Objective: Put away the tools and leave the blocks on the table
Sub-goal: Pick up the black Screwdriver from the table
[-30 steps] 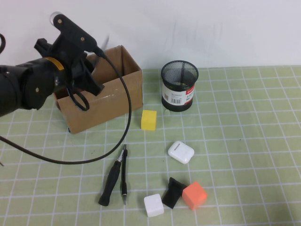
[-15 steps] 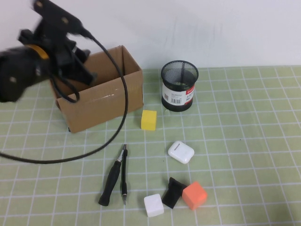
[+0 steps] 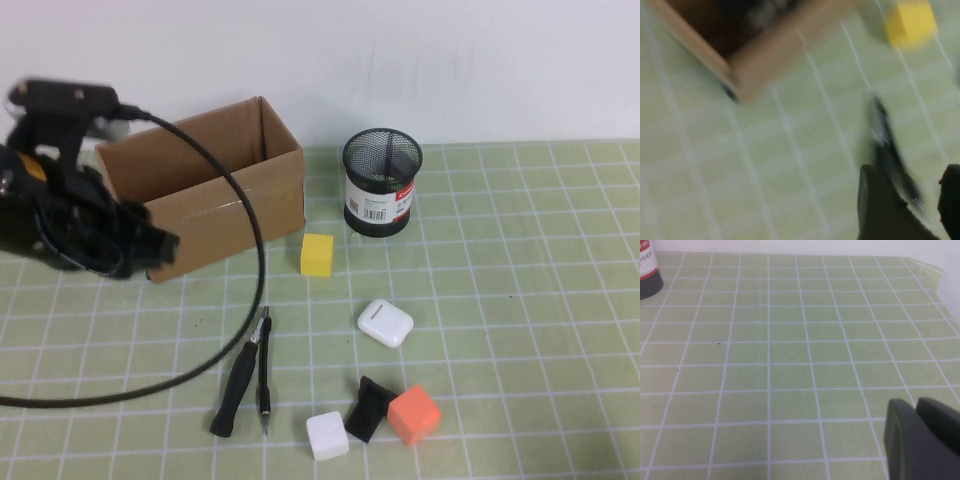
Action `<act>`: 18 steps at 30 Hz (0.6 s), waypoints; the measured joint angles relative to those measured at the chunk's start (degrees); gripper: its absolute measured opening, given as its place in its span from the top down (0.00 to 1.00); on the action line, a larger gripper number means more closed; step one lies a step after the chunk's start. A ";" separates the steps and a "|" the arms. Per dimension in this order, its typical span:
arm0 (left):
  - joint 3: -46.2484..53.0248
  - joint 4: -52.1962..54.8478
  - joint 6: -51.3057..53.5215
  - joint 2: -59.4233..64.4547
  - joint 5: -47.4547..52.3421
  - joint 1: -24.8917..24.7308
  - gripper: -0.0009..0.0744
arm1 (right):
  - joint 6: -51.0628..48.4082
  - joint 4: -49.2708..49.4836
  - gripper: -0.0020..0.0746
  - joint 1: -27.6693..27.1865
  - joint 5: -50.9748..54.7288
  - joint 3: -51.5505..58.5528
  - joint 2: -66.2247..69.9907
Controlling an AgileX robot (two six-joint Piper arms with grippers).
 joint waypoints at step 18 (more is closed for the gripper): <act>5.00 -1.66 -10.24 7.65 2.86 -9.35 0.68 | 0.00 0.00 0.98 0.00 0.00 0.00 0.00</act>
